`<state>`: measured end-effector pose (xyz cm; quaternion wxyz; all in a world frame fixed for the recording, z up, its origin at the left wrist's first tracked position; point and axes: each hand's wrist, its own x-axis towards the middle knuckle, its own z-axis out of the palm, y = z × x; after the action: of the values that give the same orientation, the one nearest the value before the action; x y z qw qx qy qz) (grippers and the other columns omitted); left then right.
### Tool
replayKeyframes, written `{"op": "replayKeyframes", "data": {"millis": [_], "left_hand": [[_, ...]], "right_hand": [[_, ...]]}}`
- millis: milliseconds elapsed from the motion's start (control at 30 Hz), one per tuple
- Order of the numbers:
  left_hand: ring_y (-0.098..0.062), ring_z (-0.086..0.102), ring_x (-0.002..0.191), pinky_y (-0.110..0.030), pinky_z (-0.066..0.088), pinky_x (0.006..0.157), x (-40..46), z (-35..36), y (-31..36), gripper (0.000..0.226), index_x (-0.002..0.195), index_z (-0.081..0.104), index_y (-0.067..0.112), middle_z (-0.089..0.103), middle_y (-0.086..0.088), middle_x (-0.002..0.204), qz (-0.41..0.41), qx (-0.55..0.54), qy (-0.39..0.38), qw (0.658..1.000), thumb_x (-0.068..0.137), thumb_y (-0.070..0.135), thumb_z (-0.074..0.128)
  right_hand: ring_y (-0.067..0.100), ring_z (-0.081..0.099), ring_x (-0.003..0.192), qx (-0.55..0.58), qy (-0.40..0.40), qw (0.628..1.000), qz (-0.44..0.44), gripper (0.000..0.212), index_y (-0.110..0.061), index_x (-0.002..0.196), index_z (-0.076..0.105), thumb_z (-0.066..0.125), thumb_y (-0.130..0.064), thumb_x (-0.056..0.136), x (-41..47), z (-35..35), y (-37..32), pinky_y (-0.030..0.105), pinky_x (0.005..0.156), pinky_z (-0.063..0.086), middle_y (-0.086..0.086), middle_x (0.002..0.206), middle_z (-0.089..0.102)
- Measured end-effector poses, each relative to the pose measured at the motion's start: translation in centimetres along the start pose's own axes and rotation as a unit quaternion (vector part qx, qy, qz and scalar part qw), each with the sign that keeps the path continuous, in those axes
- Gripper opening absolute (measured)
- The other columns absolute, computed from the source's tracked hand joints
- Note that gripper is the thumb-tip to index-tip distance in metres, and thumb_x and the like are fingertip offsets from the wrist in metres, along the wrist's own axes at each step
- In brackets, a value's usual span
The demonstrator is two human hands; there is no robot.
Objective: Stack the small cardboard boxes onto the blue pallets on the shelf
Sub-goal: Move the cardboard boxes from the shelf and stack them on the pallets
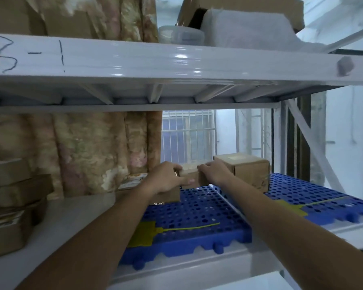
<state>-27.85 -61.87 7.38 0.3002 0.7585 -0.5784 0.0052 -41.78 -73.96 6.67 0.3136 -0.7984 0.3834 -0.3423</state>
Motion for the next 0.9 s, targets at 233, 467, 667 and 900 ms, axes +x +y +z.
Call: {"op": "replayKeyframes", "data": {"millis": [233,467,667,900], "left_hand": [[-0.020,0.056,0.079,-0.034,0.041,0.073,0.9,0.6,-1.2,0.047,0.074,0.054,0.019,0.056,-0.004,0.083,-0.010,0.024,-0.010,1.000,0.074,0.056,0.084],[-0.019,0.059,0.106,-0.042,0.053,0.093,0.4,0.6,-0.6,0.067,0.117,0.071,0.019,0.059,-0.001,0.120,-0.004,0.133,-0.041,0.990,0.070,0.066,0.082],[-0.022,0.049,0.134,-0.043,0.044,0.105,-1.1,-1.7,0.7,0.083,0.141,0.055,0.029,0.045,0.002,0.153,0.018,0.088,0.052,0.995,0.078,0.083,0.058],[-0.025,0.045,0.140,-0.047,0.040,0.111,-6.8,-6.3,-3.9,0.082,0.154,0.041,0.028,0.042,0.000,0.159,-0.083,0.180,0.064,0.978,0.089,0.078,0.036]], "right_hand": [[0.020,0.057,0.071,-0.038,-0.049,0.998,-0.015,0.035,0.000,0.086,0.071,0.058,-0.030,0.098,1.3,0.7,0.7,0.033,0.070,0.046,0.015,0.085,0.069],[0.021,0.066,0.092,-0.098,-0.095,0.990,-0.036,0.028,-0.008,0.106,0.075,0.060,-0.030,0.098,0.8,0.8,1.4,0.029,0.071,0.047,0.005,0.096,0.071],[0.026,0.053,0.131,-0.186,-0.027,0.977,-0.100,0.054,-0.018,0.146,0.050,0.049,-0.046,0.100,0.2,-0.5,-0.5,0.044,0.108,0.044,0.005,0.148,0.054],[0.033,0.044,0.139,-0.197,-0.083,0.945,-0.246,0.052,-0.008,0.146,0.050,0.039,-0.041,0.107,-2.9,2.3,-6.9,0.039,0.111,0.035,0.015,0.152,0.049]]}}
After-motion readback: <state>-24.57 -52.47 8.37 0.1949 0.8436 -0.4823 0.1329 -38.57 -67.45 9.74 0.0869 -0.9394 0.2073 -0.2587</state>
